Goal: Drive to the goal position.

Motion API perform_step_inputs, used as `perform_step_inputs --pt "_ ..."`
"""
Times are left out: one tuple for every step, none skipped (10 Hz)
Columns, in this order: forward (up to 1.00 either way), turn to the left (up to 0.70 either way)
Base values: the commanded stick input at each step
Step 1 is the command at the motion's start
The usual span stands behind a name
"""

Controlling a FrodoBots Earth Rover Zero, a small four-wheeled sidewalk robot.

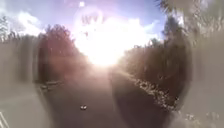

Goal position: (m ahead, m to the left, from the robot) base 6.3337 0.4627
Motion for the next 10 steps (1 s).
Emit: perform_step_inputs --pt "0.70 0.00" --pt "0.70 0.00" --pt "0.70 0.00" --pt "0.70 0.00" --pt "0.70 0.00" --pt "0.70 0.00" --pt "0.70 0.00" --pt "0.70 0.00" --pt "0.70 0.00" --pt "0.70 0.00"
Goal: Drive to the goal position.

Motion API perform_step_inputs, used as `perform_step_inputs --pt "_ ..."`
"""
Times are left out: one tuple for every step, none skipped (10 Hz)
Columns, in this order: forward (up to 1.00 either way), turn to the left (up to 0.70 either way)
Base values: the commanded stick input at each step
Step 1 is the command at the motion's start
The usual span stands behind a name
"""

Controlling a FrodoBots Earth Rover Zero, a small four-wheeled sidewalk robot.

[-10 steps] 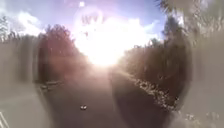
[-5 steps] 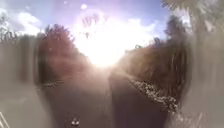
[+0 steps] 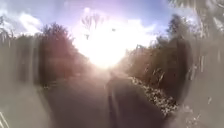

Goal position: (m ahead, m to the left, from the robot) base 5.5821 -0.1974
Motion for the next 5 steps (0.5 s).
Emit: perform_step_inputs --pt "0.70 0.00" --pt "0.70 0.00" --pt "0.70 0.00" --pt "0.70 0.00" --pt "0.70 0.00"
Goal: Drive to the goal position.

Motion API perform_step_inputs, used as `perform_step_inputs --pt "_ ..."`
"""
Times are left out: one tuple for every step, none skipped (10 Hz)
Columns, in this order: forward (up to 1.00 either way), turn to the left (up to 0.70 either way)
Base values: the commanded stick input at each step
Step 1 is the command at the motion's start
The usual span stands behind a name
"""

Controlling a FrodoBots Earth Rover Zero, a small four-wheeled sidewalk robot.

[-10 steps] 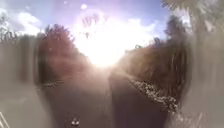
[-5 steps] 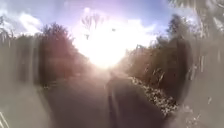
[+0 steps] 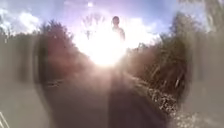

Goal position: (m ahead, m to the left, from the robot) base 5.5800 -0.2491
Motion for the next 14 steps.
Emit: perform_step_inputs --pt "0.70 0.00" --pt "0.70 0.00" --pt "0.00 0.00" --pt "0.00 0.00" --pt "0.00 0.00" --pt "0.00 0.00" --pt "0.00 0.00" --pt "0.00 0.00" --pt "0.00 0.00" --pt "0.00 0.00" --pt "0.00 0.00" --pt "0.00 0.12" --pt "0.00 0.36" --pt "0.00 0.61"
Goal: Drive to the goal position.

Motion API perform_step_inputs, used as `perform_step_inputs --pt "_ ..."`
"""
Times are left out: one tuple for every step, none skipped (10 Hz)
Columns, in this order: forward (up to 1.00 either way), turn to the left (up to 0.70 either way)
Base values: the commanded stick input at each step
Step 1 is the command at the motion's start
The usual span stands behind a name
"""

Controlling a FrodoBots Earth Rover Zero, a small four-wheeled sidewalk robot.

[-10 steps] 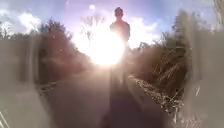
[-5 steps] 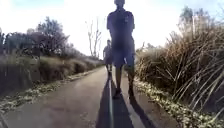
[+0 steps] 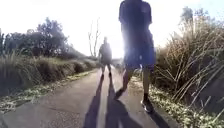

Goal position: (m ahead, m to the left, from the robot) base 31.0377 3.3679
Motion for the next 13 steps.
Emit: perform_step_inputs --pt "0.00 0.70" --pt "0.00 0.70" --pt "0.00 0.70" --pt "0.00 0.70" --pt "0.00 0.70" --pt "0.00 0.70" --pt "0.00 0.13" --pt "0.00 0.08" --pt "0.00 0.03" --pt "0.00 0.00" --pt "0.00 0.00" --pt "0.00 0.00" --pt "0.00 0.00"
